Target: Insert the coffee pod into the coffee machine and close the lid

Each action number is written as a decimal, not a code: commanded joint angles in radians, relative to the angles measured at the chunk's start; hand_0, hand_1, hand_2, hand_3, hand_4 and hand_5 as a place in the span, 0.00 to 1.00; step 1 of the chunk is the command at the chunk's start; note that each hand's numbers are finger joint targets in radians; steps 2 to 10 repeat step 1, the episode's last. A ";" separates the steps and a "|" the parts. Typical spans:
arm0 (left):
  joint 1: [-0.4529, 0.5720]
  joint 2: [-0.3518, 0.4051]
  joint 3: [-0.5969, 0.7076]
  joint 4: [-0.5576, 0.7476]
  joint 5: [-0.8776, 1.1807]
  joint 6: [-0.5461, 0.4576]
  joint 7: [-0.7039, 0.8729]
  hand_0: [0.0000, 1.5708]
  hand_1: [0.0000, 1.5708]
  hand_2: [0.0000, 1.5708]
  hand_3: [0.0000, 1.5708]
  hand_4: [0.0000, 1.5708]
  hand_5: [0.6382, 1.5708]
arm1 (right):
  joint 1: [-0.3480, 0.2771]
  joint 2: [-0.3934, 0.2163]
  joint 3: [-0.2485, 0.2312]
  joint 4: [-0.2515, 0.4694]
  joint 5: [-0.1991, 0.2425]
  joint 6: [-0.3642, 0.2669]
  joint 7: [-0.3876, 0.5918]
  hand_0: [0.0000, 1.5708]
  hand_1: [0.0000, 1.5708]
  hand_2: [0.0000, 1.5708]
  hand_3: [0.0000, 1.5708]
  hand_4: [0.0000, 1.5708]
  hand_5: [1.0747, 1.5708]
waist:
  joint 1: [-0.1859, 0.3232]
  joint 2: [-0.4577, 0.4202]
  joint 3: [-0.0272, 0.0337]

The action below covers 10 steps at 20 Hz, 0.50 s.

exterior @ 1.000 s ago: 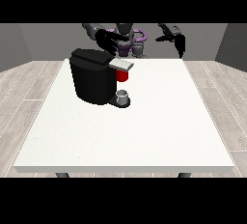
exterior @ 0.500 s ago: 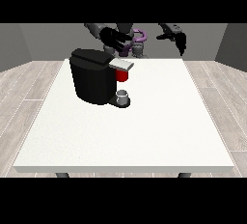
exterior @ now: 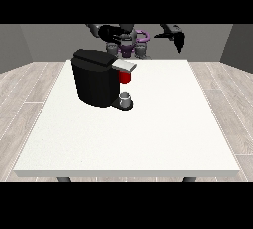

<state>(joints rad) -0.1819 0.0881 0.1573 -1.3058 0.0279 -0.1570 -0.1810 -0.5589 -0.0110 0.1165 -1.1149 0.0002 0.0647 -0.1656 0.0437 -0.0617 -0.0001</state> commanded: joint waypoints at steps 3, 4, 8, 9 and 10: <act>0.048 0.003 0.010 0.025 0.000 0.001 -0.026 0.00 0.00 0.00 0.00 0.12 1.00 | 0.166 0.010 0.058 -0.070 -0.077 -0.032 -0.009 0.00 0.00 0.00 0.00 0.10 1.00 | -0.056 -0.063 0.0001; 0.048 0.003 0.010 0.025 0.000 0.001 -0.026 0.00 0.00 0.00 0.00 0.12 1.00 | 0.166 0.010 0.058 -0.070 -0.077 -0.032 -0.009 0.00 0.00 0.00 0.00 0.10 1.00 | -0.056 -0.063 0.0001; 0.048 0.003 0.010 0.025 0.000 0.001 -0.026 0.00 0.00 0.00 0.00 0.12 1.00 | 0.166 0.010 0.058 -0.070 -0.077 -0.032 -0.009 0.00 0.00 0.00 0.00 0.10 1.00 | -0.056 -0.063 0.0001; 0.048 0.003 0.010 0.025 0.000 0.001 -0.026 0.00 0.00 0.00 0.00 0.12 1.00 | 0.166 0.010 0.058 -0.070 -0.077 -0.032 -0.009 0.00 0.00 0.00 0.00 0.10 1.00 | -0.056 -0.063 0.0001; 0.048 0.003 0.010 0.025 0.000 0.001 -0.026 0.00 0.00 0.00 0.00 0.12 1.00 | 0.166 0.010 0.058 -0.070 -0.077 -0.032 -0.009 0.00 0.00 0.00 0.00 0.10 1.00 | -0.056 -0.063 0.0001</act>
